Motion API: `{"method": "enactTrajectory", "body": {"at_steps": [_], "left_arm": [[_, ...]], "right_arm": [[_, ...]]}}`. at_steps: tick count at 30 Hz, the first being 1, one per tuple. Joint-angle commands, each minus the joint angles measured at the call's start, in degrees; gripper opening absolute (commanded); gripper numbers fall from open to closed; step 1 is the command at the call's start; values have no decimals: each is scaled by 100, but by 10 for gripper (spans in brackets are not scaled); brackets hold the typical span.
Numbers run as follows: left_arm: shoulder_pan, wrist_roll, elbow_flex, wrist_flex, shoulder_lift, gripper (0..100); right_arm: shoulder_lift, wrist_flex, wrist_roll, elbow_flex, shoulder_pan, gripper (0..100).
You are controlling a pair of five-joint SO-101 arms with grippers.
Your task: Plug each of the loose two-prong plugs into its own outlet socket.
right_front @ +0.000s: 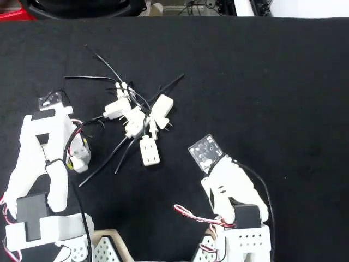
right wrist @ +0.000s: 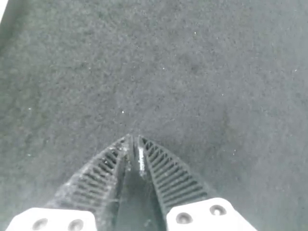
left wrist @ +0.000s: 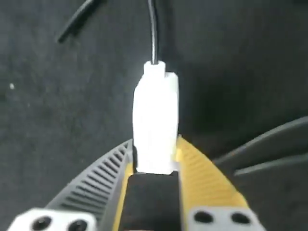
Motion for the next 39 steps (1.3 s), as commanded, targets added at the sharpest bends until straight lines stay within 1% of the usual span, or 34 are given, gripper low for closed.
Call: {"method": "enactTrajectory", "body": {"at_steps": [1, 6, 8, 10, 12, 14, 17, 25, 26, 27, 30, 31, 34, 39], "left_arm": [[-4, -352, -233, 396, -88, 184], [66, -316, -268, 308, -88, 178], [57, 44, -303, 167, -88, 122], [84, 299, -338, 62, -88, 21], [259, 281, -470, 105, -88, 51], [435, 378, -585, 105, -88, 24], [813, 580, -945, 273, -88, 28], [2484, 571, -2571, 1635, -88, 29], [2677, 475, -2695, 1741, -88, 29], [2879, 202, -2765, 1855, -88, 29], [3512, -870, -2686, 2207, -88, 29], [3670, -1116, -2554, 2268, -88, 29], [3996, -1591, -2035, 2242, -88, 29], [4470, -2400, -963, 1899, -88, 29]], "right_arm": [[-374, 18, 35, -13, -35, 15], [-374, 18, 35, -13, -35, 14], [-374, 18, 35, -13, -35, 14], [-374, 18, 35, -13, -35, 14], [-374, 18, 35, -13, -35, 14], [-374, 18, 35, -13, -35, 13], [-374, 18, 35, -13, -35, 13], [-374, 18, 35, -4, -26, 13], [-374, 18, 35, -4, -26, 13], [-374, 18, 35, -4, -26, 13], [-374, 18, 35, -4, -9, 13], [-374, 18, 35, -4, 35, 13], [-382, -26, 18, -4, 246, 13], [-382, -26, 9, -4, 281, 13]]}}
